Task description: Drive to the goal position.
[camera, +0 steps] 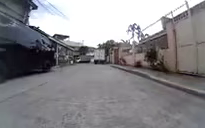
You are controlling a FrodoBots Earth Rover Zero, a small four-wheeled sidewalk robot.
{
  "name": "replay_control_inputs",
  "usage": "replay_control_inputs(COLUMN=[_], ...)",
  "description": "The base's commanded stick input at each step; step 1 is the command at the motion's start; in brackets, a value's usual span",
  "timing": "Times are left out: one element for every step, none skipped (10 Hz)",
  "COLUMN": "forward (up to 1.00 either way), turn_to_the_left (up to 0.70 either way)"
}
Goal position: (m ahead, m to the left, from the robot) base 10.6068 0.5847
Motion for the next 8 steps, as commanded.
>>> replay_control_inputs(forward=[1.0,0.51,0.0,0.0,0.0,0.0,0.0,0.0], turn_to_the_left=[0.0,0.0,0.0,0.0,0.0,0.0,0.0,0.0])
